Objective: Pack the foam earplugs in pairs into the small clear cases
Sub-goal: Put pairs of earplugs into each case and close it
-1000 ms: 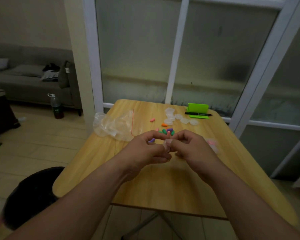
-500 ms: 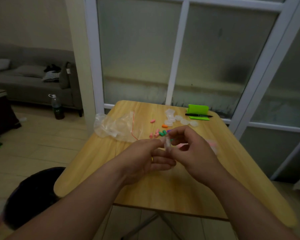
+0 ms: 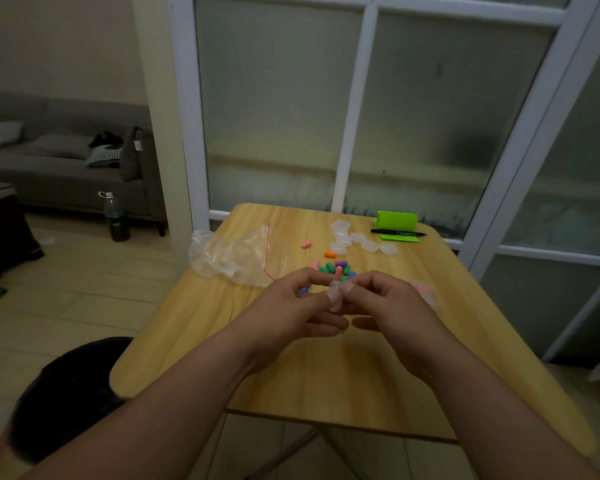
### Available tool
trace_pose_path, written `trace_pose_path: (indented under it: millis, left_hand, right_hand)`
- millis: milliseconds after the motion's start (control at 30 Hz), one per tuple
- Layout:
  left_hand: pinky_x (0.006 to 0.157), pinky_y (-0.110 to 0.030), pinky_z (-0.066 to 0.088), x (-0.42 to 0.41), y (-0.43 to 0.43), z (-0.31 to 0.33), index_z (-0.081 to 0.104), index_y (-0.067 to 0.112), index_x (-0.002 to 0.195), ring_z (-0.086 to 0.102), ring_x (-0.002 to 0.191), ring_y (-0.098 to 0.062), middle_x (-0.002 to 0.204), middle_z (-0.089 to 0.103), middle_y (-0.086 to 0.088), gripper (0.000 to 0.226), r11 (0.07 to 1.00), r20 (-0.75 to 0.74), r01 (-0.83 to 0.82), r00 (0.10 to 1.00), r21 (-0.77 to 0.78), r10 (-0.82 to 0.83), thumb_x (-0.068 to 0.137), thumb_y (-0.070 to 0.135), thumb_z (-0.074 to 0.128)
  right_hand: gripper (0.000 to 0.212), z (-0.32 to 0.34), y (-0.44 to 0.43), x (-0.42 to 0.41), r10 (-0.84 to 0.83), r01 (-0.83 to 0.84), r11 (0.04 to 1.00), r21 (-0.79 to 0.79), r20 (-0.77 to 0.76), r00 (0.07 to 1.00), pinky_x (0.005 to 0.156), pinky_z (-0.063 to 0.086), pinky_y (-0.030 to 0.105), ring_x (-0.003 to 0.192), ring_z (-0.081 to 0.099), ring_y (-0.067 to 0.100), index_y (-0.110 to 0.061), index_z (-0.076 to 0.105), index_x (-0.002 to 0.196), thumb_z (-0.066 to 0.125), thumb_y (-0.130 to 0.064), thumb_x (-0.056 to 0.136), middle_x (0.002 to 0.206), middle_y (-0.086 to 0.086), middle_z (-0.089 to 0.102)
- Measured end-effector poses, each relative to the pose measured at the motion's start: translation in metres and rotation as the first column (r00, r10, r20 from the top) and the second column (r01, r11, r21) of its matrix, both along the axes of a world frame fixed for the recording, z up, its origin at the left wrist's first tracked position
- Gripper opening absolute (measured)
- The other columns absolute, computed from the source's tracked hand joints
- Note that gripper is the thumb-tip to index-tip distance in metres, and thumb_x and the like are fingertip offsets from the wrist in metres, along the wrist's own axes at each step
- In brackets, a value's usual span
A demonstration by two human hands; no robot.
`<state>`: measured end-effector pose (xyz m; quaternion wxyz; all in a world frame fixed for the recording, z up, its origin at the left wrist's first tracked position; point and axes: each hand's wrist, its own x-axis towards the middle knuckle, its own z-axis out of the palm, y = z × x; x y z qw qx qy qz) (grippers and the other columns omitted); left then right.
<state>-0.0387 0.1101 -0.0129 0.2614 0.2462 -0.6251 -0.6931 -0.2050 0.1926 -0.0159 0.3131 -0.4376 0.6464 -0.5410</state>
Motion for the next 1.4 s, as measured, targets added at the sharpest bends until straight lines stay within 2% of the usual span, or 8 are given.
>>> trace_pose_path:
  millis: [267,500,600,700,900,1100,1267,1400]
  left_hand:
    - [0.083,-0.035,0.064,0.0,0.0,-0.001,0.069,0.018,0.124,0.078,0.098,-0.03,0.103,0.078,-0.019,0.025,1.0,0.028,0.022,0.999,-0.006,-0.022,0.099,0.013,0.068]
    - [0.084,-0.037,0.065,-0.004,-0.003,-0.006,0.068,0.011,0.122,0.078,0.098,-0.034,0.103,0.078,-0.024,0.024,0.997,0.013,-0.001,1.0,0.081,0.0,0.099,0.006,0.066]
    - [0.083,-0.039,0.065,-0.005,-0.006,-0.007,0.066,0.009,0.124,0.078,0.097,-0.037,0.103,0.077,-0.027,0.026,0.988,-0.013,-0.035,0.999,0.153,0.037,0.1,0.001,0.06]
    - [0.083,-0.039,0.065,-0.004,-0.005,-0.005,0.064,0.005,0.126,0.078,0.096,-0.036,0.106,0.075,-0.03,0.027,0.975,-0.06,-0.049,0.996,0.218,0.064,0.101,-0.002,0.054]
    - [0.083,-0.042,0.064,-0.004,-0.003,-0.004,0.051,0.002,0.132,0.074,0.106,-0.042,0.11,0.073,-0.033,0.033,0.924,-0.11,-0.005,0.993,0.382,0.05,0.102,-0.008,0.043]
    - [0.08,-0.036,0.065,0.002,0.009,-0.016,0.052,0.0,0.136,0.075,0.094,-0.031,0.115,0.071,-0.026,0.043,0.858,-0.071,0.216,0.976,0.466,-0.207,0.096,-0.014,0.052]
    - [0.053,-0.025,0.042,0.0,0.011,-0.021,0.067,0.011,0.113,0.057,0.063,-0.015,0.085,0.066,-0.009,0.022,0.897,0.05,0.135,0.984,0.42,-0.172,0.099,0.014,0.05]
    - [0.045,-0.022,0.033,0.0,0.009,-0.018,0.067,0.015,0.111,0.051,0.054,-0.017,0.075,0.063,-0.009,0.046,0.893,0.087,0.005,0.995,0.449,-0.05,0.107,0.053,0.043]
  right_hand:
    - [0.017,-0.001,-0.001,0.0,0.008,-0.007,1.0,0.018,-0.015,1.0,0.086,0.058,0.044,0.092,0.077,0.023,-0.008,0.072,0.1,0.075,-0.024,0.095,0.093,0.005,0.08]
    - [0.013,-0.002,-0.007,0.006,-0.039,0.038,0.999,-0.018,-0.029,0.999,0.069,0.06,0.032,0.073,0.073,0.016,-0.002,0.071,0.094,0.078,-0.011,0.088,0.077,0.005,0.077]
    - [0.005,-0.005,-0.01,0.002,-0.079,0.079,0.997,0.013,0.001,0.997,0.076,0.064,0.041,0.081,0.075,0.026,-0.008,0.073,0.089,0.074,-0.007,0.084,0.085,0.011,0.078]
    - [0.009,-0.006,-0.012,-0.003,-0.124,0.125,0.992,-0.002,0.043,0.991,0.073,0.064,0.037,0.088,0.075,0.025,-0.014,0.077,0.09,0.069,-0.01,0.091,0.094,0.009,0.079]
    - [0.019,-0.012,-0.01,-0.007,-0.198,0.203,0.979,-0.028,-0.376,0.905,0.081,0.061,0.042,0.082,0.07,0.007,-0.028,0.078,0.101,0.07,-0.015,0.09,0.086,-0.007,0.076]
    - [0.018,-0.006,-0.003,-0.007,-0.034,0.056,0.998,0.041,-0.423,0.906,0.079,0.052,0.018,0.094,0.067,-0.006,-0.033,0.081,0.104,0.069,-0.021,0.1,0.097,-0.017,0.077]
    - [0.017,-0.014,-0.012,0.006,-0.004,0.024,0.999,0.031,-0.506,0.863,0.084,0.055,0.024,0.093,0.065,-0.007,-0.035,0.082,0.103,0.07,-0.024,0.097,0.096,-0.02,0.075]
    - [0.021,-0.014,-0.02,0.012,0.007,-0.014,1.0,-0.01,-0.503,0.864,0.078,0.051,0.021,0.09,0.067,-0.002,-0.037,0.083,0.1,0.071,-0.021,0.096,0.09,-0.02,0.075]
